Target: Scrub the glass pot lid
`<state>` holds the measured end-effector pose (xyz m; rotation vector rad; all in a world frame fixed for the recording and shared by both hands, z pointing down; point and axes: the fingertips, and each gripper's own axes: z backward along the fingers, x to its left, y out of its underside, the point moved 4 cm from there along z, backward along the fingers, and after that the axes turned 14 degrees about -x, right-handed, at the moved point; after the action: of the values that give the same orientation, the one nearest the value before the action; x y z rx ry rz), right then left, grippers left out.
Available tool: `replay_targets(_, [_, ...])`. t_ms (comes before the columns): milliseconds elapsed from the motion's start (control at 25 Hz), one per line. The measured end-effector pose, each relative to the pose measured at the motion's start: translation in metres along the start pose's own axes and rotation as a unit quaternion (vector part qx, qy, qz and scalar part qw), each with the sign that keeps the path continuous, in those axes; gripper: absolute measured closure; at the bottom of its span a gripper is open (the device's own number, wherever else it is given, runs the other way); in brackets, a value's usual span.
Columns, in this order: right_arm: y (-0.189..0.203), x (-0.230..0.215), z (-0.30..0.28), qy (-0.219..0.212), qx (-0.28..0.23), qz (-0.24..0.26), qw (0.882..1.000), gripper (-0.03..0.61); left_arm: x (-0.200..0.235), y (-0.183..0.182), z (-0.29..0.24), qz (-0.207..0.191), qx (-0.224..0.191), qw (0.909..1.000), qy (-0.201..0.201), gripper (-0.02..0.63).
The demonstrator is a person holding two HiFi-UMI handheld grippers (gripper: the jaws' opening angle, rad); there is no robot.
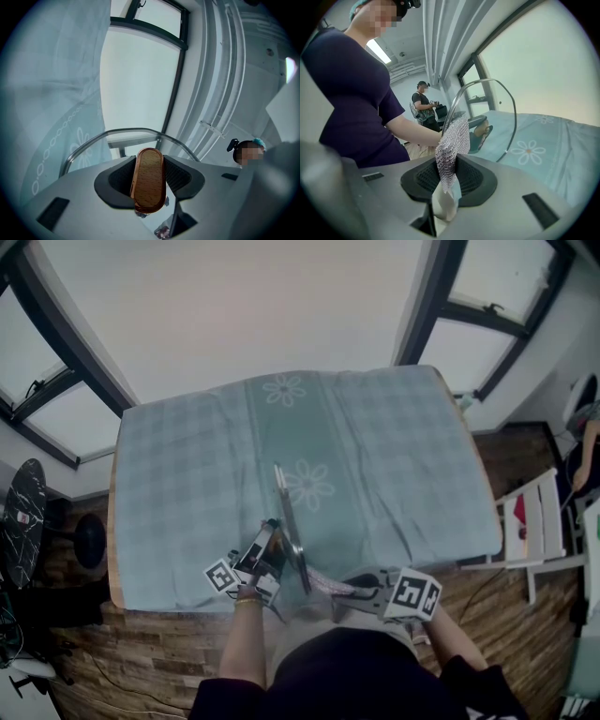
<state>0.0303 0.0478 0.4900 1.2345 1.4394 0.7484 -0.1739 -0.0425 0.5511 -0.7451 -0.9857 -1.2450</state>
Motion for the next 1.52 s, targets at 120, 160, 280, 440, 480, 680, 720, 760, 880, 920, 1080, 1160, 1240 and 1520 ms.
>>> replay_targets(120, [-0.002, -0.014, 0.01, 0.02, -0.004, -0.002, 1.0, 0.495, 0.001, 0.001, 0.0, -0.002, 0.001, 1.0, 0.0, 0.443])
replay_targets(160, [-0.004, -0.019, 0.013, 0.026, -0.006, -0.001, 1.0, 0.495, 0.001, 0.001, 0.001, -0.003, 0.001, 1.0, 0.001, 0.443])
replay_targets(280, [-0.011, -0.034, 0.014, 0.042, -0.013, 0.007, 0.999, 0.495, 0.0, 0.0, 0.002, -0.004, -0.001, 1.0, 0.002, 0.443])
replay_targets(440, [-0.022, -0.056, 0.01, 0.053, -0.013, 0.025, 0.998, 0.495, 0.001, 0.0, 0.003, -0.002, -0.004, 1.0, 0.001, 0.443])
replay_targets(480, [-0.025, -0.061, 0.009, 0.054, -0.011, 0.029, 0.998, 0.495, 0.0, 0.0, 0.003, -0.003, -0.003, 1.0, 0.002, 0.443])
replay_targets(680, [-0.034, -0.091, -0.003, 0.072, -0.006, 0.047, 0.996, 0.495, -0.001, 0.001, 0.003, -0.005, -0.006, 1.0, 0.004, 0.443])
replay_targets(720, [-0.035, -0.097, -0.006, 0.076, -0.005, 0.052, 0.996, 0.495, 0.0, 0.001, 0.003, -0.005, -0.007, 1.0, 0.003, 0.443])
replay_targets(760, [-0.037, -0.103, -0.009, 0.078, -0.004, 0.058, 0.995, 0.495, 0.0, 0.001, 0.003, -0.005, -0.009, 0.9999, 0.003, 0.443])
replay_targets(880, [-0.04, -0.116, -0.019, 0.081, 0.005, 0.074, 0.994, 0.495, -0.002, 0.001, 0.004, -0.006, -0.012, 0.9999, 0.005, 0.443])
replay_targets(920, [-0.04, -0.121, -0.022, 0.083, 0.009, 0.078, 0.993, 0.495, -0.002, 0.001, 0.004, -0.006, -0.013, 0.9999, 0.005, 0.443])
replay_targets(1080, [-0.037, -0.142, -0.03, 0.098, 0.019, 0.093, 0.991, 0.495, -0.001, 0.001, 0.005, -0.009, -0.014, 0.9998, 0.005, 0.443])
replay_targets(1160, [-0.037, -0.151, -0.035, 0.105, 0.017, 0.099, 0.989, 0.495, -0.001, 0.002, 0.005, -0.01, -0.016, 0.9998, 0.003, 0.443])
replay_targets(1240, [-0.035, -0.159, -0.04, 0.111, 0.018, 0.101, 0.988, 0.495, -0.001, 0.002, 0.005, -0.012, -0.017, 0.9998, 0.002, 0.443])
replay_targets(1520, [-0.029, -0.166, -0.061, 0.104, 0.024, 0.093, 0.99, 0.495, -0.002, 0.003, 0.007, -0.018, -0.021, 0.9996, 0.004, 0.443])
